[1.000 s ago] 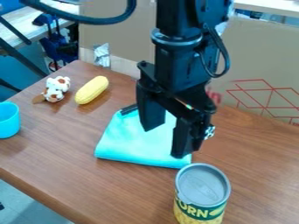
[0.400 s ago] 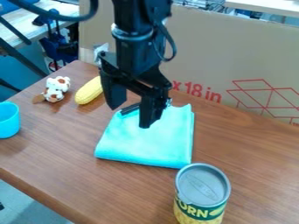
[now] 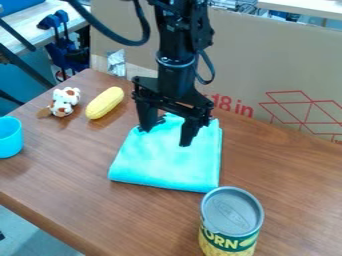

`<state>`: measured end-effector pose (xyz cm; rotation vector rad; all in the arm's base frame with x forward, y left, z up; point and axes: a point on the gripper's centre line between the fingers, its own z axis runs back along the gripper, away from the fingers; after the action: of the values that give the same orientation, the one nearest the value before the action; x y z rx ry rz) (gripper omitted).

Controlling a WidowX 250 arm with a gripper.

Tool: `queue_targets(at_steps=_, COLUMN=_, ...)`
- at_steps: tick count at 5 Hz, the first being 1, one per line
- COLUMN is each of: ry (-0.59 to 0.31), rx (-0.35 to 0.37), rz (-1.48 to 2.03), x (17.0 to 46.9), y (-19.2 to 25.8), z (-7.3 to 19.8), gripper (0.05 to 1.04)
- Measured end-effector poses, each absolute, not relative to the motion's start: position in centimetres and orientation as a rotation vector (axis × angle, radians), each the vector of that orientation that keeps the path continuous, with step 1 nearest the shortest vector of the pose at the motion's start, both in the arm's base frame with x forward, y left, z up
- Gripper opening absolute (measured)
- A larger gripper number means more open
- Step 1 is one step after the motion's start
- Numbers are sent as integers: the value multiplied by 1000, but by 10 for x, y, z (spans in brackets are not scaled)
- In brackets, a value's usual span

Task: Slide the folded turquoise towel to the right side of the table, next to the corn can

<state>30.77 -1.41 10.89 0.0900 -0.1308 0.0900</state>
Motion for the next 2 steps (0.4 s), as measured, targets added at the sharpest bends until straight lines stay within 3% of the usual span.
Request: queue_targets(at_steps=2, ry=-135, rx=39, rz=199, x=329, y=7, z=86, gripper=1001)
